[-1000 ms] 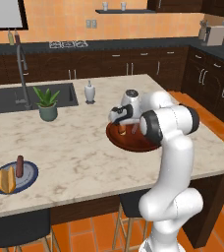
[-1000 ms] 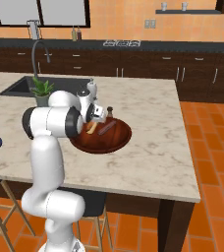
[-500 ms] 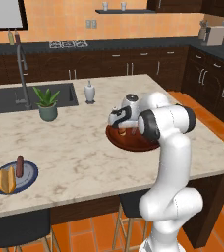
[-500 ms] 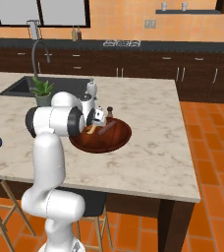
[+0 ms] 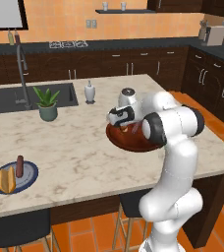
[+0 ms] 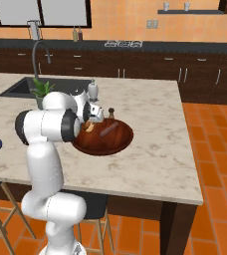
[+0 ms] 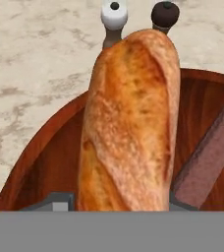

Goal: Place one bun and one sausage from the bowl on each plate.

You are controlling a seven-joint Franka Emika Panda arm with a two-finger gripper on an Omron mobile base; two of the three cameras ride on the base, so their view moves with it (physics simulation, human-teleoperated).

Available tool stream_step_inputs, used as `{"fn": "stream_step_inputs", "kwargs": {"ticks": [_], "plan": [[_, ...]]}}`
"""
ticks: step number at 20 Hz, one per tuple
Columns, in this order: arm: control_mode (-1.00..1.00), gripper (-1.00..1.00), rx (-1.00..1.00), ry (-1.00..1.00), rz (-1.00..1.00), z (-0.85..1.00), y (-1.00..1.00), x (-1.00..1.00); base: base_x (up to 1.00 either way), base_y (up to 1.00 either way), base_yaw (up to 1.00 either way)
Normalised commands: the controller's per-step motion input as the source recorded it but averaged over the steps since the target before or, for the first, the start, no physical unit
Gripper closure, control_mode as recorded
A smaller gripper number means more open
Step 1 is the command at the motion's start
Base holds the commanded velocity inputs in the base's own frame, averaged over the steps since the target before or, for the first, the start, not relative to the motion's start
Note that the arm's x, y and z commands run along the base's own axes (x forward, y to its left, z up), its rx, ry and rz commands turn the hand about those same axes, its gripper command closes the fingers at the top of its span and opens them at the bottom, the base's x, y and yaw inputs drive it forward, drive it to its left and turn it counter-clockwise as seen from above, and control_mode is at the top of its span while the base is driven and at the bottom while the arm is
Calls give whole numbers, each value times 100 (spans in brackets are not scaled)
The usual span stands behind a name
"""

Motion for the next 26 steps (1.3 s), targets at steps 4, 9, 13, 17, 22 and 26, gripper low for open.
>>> {"fn": "stream_step_inputs", "kwargs": {"ticks": [4, 9, 13, 17, 22, 26], "plan": [[-100, 100, 10, 0, -7, 99, 20, -100, 0, 0, 0], [-100, 100, 11, 10, -21, 45, -45, -100, 0, 0, 0], [-100, 100, 0, 29, -1, 64, -30, -100, 0, 0, 0], [-100, 100, -3, 28, 9, 8, -8, -100, 0, 0, 0], [-100, 100, -6, -7, 28, -19, 2, -100, 0, 0, 0], [-100, 100, 1, -24, 21, -9, 0, -100, 0, 0, 0]]}}
